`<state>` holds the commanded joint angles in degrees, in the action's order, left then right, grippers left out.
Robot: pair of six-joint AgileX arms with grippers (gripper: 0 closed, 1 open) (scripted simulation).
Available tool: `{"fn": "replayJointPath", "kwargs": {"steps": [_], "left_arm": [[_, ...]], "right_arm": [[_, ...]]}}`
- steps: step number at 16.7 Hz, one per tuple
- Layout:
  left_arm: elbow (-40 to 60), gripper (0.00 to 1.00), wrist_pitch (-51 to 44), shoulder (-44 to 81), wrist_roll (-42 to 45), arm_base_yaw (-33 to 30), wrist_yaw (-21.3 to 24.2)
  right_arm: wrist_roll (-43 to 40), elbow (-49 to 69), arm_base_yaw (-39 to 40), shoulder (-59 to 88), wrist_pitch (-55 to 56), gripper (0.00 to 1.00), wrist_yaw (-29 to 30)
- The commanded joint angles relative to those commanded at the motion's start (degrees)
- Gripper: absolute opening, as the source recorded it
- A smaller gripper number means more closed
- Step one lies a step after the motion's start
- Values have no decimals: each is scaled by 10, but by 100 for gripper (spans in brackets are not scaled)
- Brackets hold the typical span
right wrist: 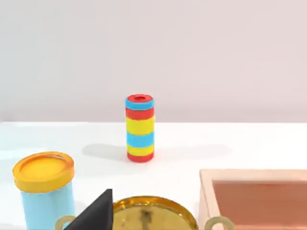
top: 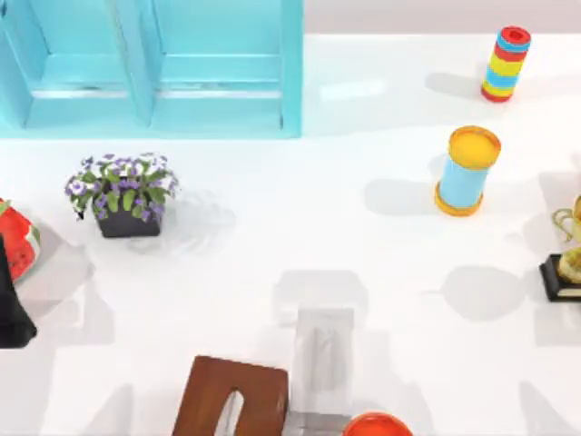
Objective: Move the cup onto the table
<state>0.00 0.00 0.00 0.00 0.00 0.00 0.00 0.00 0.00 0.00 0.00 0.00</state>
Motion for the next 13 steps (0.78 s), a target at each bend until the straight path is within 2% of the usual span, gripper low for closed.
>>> {"fn": "replayJointPath", "kwargs": {"steps": [3, 6, 9, 13], "left_arm": [[0, 100, 0, 0, 0, 0, 0], [0, 100, 0, 0, 0, 0, 0], [0, 100, 0, 0, 0, 0, 0], [0, 100, 0, 0, 0, 0, 0]], "right_arm": [[-7, 7, -7, 7, -7, 100, 0], [-51, 60, -51, 62, -60, 100, 0], [-114, 161, -112, 172, -161, 100, 0], [-202, 328, -200, 394, -335, 100, -2]]}}
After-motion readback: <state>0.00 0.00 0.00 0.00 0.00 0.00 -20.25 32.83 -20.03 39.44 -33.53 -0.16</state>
